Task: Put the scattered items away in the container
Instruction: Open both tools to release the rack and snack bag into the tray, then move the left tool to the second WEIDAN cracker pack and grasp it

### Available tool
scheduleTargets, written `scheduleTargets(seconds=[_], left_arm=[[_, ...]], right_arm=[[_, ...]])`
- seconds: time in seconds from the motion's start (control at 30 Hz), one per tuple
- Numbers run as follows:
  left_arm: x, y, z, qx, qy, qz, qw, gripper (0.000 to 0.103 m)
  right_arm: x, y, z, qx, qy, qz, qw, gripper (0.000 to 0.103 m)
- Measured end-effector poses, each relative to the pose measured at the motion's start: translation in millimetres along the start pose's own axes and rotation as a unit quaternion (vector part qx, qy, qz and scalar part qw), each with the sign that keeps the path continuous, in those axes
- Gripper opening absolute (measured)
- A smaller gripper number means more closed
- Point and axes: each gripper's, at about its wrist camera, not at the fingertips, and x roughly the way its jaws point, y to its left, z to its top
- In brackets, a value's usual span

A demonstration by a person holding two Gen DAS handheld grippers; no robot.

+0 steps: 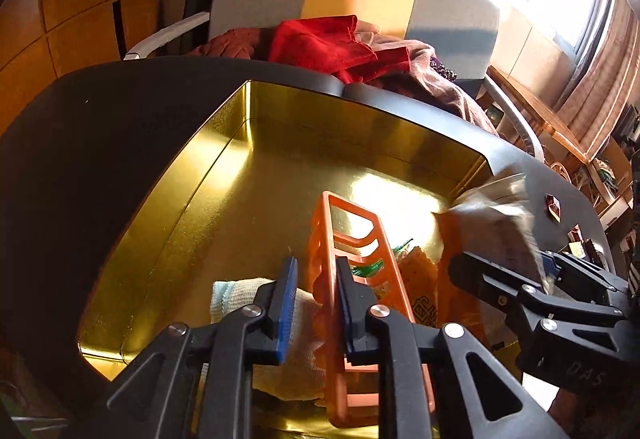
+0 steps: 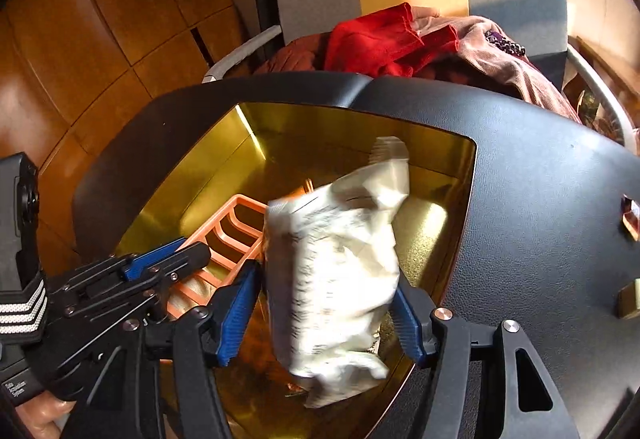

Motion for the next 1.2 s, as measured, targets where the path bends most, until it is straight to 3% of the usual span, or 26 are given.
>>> scheduleTargets(seconds=[0.53, 0.8, 1.0, 1.2], left_arm=[[-34, 9, -22, -0.024, -0.033, 0.004, 0.9992, 0.031], [-60, -11, -44, 0.005, -0.047, 0.007, 0.9989, 0.037], [-79, -48, -63, 0.053, -0.057, -0.018, 0.9968, 0.040], [-87, -102, -87, 0.113, -0.050, -0.067, 0.9901, 0.050]], right_arm=[[-32, 0, -14, 0.019, -0.041, -0.009, 0.999, 0.068], [-70, -6, -39, 0.040, -0.080, -0.016, 0.996, 0.072], [-109, -36, -86, 0.068, -0.106, -0.109, 0.986, 0.086], [-154, -92, -145, 0.144, -0.114, -0.212, 0.960, 0.092]])
